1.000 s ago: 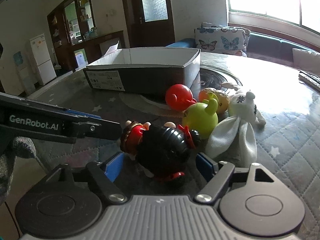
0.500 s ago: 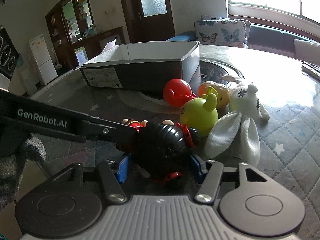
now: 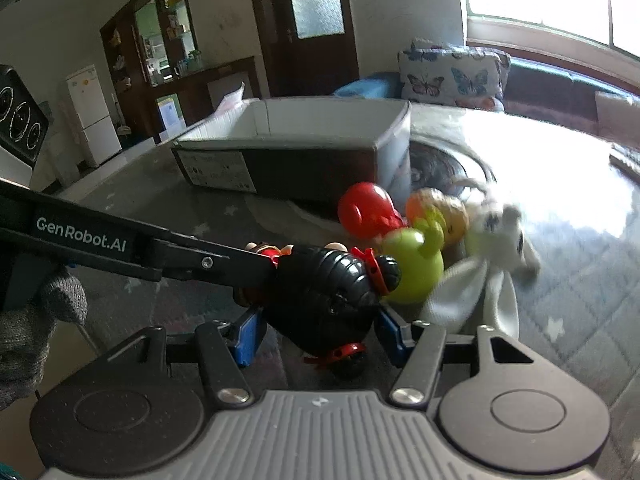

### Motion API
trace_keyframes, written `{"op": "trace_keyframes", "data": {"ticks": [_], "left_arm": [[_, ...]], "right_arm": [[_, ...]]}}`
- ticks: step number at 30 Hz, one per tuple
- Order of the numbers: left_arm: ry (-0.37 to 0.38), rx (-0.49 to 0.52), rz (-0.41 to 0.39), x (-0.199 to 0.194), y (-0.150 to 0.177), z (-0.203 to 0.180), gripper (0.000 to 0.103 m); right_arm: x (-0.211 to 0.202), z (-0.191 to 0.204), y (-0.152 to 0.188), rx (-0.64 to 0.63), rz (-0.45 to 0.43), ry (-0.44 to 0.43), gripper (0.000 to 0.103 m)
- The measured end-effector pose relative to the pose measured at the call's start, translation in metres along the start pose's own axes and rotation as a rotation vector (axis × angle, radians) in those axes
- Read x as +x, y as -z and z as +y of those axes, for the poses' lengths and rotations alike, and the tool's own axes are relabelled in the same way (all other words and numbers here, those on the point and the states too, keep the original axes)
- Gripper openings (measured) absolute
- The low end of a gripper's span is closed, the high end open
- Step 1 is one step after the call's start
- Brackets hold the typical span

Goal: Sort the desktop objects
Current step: 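Carry the doll with the left gripper over the white box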

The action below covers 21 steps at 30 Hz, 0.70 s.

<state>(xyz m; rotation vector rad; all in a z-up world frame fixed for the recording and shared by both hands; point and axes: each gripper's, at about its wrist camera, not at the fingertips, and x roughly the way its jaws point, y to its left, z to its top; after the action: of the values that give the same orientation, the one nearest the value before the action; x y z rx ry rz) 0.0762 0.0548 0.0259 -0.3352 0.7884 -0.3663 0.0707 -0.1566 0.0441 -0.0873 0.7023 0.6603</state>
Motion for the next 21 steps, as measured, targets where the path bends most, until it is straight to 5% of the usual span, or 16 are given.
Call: {"op": "trace_keyframes", "data": {"ticks": [11,21], "left_arm": [[-0.072,-0.013,-0.159,-0.036,-0.057,0.023,0.032],[-0.189,-0.052,-0.215,-0.039,-0.130,0.078,0.032]], "right_arm": [[0.020,0.018,-0.077,-0.109,-0.086,-0.071,0.060],[0.090,0.029,-0.168,-0.155,-0.080,-0.183,0.060]]}}
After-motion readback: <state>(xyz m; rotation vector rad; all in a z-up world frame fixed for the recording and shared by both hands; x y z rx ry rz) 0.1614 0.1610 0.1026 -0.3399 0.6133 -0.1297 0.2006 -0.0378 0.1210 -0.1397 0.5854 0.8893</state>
